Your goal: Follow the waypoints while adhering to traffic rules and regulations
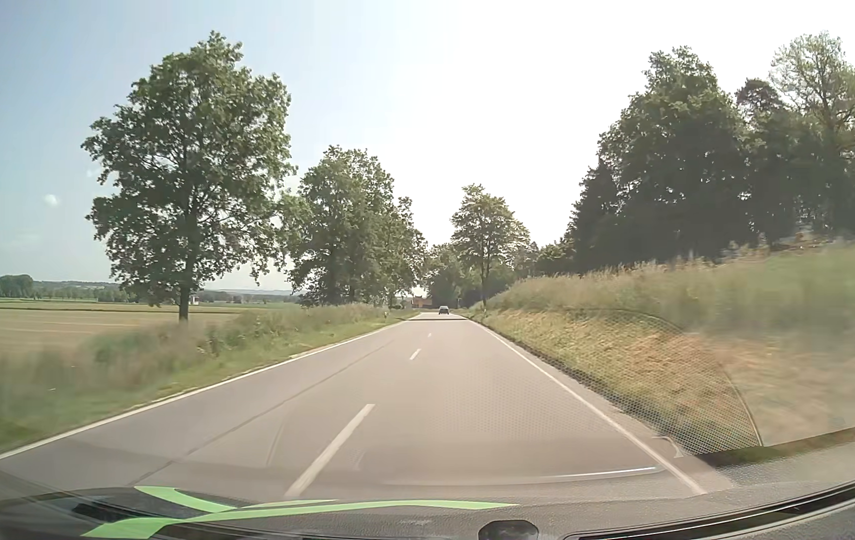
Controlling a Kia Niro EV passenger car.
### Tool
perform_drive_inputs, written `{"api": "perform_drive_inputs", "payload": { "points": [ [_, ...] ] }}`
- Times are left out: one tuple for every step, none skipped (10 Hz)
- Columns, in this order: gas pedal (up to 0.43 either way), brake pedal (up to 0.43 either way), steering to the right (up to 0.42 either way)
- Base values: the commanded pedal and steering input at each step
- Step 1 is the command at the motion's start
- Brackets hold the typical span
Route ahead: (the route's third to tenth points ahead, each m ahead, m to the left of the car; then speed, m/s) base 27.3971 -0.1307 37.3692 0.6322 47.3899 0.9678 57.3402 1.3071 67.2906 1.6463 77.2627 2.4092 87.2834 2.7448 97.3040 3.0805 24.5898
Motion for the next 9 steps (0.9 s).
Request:
{"api": "perform_drive_inputs", "payload": {
  "points": [
    [0.177,0.000,-0.009],
    [0.157,0.000,-0.009],
    [0.150,0.000,-0.008],
    [0.138,0.000,-0.008],
    [0.138,0.000,-0.006],
    [0.138,0.000,-0.004],
    [0.138,0.000,0.000],
    [0.138,0.000,0.002],
    [0.138,0.000,0.002]
  ]
}}
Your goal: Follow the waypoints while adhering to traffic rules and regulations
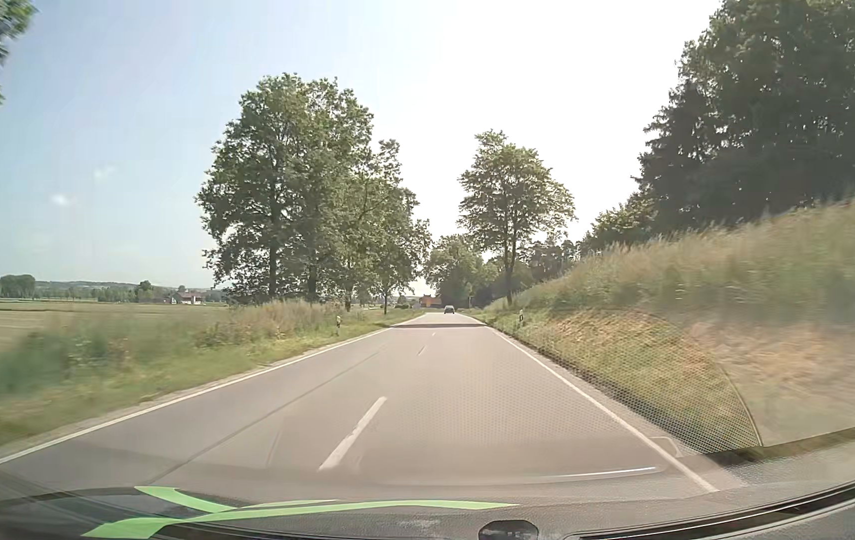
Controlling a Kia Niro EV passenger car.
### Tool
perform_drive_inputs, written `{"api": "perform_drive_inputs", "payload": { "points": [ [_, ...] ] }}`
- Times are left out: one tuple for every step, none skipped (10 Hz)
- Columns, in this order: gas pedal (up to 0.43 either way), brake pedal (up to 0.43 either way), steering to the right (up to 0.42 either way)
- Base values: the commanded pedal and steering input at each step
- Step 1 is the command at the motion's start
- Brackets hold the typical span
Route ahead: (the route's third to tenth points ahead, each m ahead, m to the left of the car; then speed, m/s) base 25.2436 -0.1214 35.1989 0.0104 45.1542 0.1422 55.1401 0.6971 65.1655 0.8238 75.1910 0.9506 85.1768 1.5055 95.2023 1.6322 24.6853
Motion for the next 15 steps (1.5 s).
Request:
{"api": "perform_drive_inputs", "payload": {
  "points": [
    [0.138,0.000,0.002],
    [0.138,0.000,0.001],
    [0.138,0.000,-0.001],
    [0.138,0.000,-0.001],
    [0.150,0.000,-0.002],
    [0.157,0.000,-0.002],
    [0.169,0.000,-0.002],
    [0.169,0.000,-0.002],
    [0.177,0.000,-0.002],
    [0.177,0.000,-0.002],
    [0.169,0.000,-0.002],
    [0.138,0.000,-0.002],
    [0.110,0.000,-0.002],
    [0.059,0.000,-0.002],
    [0.000,0.000,-0.002]
  ]
}}
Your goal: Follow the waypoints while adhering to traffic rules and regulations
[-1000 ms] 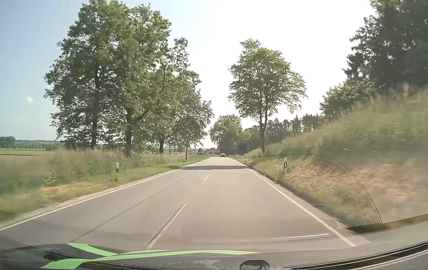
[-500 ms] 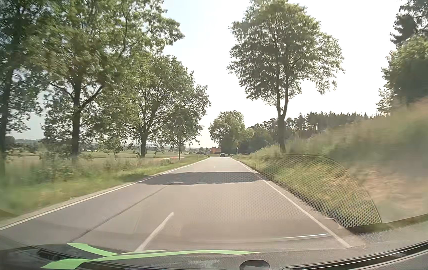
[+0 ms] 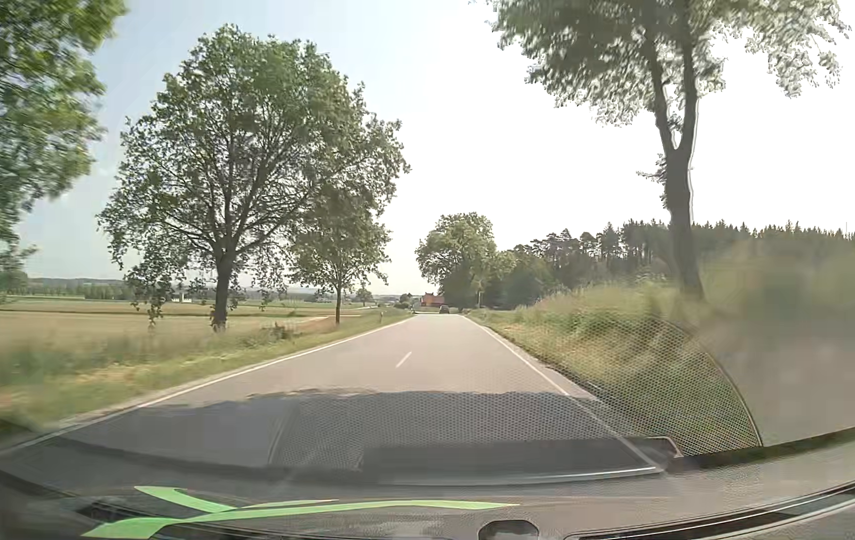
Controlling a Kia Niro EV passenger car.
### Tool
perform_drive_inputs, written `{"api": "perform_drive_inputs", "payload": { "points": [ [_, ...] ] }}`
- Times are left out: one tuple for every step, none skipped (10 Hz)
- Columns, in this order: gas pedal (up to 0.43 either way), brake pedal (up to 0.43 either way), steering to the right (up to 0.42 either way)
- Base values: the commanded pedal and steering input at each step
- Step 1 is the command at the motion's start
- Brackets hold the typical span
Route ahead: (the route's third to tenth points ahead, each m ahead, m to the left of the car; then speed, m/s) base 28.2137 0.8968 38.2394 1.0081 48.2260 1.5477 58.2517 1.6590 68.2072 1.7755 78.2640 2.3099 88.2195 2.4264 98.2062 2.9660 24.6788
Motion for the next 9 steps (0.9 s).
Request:
{"api": "perform_drive_inputs", "payload": {
  "points": [
    [0.000,0.000,-0.002],
    [0.000,0.000,-0.002],
    [0.000,0.000,-0.002],
    [0.000,0.000,-0.002],
    [0.000,0.000,-0.001],
    [0.000,0.000,-0.001],
    [0.000,0.000,-0.001],
    [0.000,0.000,0.000],
    [0.020,0.000,-0.001]
  ]
}}
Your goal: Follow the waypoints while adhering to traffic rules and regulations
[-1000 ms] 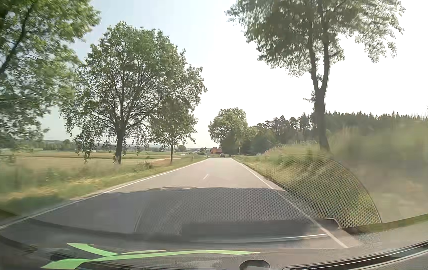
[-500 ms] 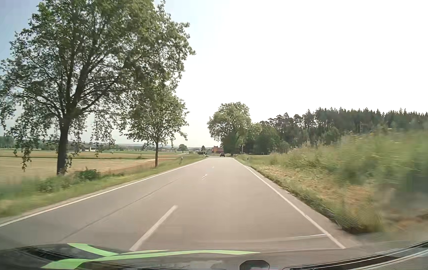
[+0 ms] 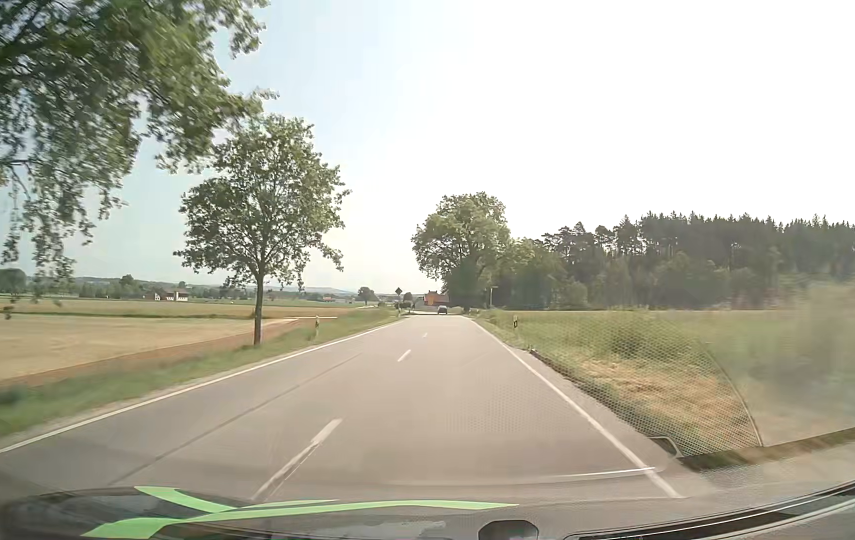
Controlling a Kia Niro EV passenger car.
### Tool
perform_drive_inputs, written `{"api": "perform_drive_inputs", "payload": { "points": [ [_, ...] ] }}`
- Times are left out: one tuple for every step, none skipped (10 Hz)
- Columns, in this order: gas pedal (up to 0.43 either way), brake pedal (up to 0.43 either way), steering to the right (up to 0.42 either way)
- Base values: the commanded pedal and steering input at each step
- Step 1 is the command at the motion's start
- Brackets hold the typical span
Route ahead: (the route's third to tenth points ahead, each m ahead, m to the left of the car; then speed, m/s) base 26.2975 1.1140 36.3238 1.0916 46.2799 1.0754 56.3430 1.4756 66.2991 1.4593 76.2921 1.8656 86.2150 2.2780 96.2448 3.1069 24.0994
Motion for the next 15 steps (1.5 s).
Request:
{"api": "perform_drive_inputs", "payload": {
  "points": [
    [0.020,0.000,-0.001],
    [0.028,0.000,-0.001],
    [0.047,0.000,-0.001],
    [0.047,0.000,-0.001],
    [0.047,0.000,-0.001],
    [0.059,0.000,-0.001],
    [0.067,0.000,-0.001],
    [0.067,0.000,-0.002],
    [0.067,0.000,-0.003],
    [0.079,0.000,-0.005],
    [0.079,0.000,-0.006],
    [0.067,0.000,-0.007],
    [0.059,0.000,-0.007],
    [0.059,0.000,-0.007],
    [0.059,0.000,-0.007]
  ]
}}
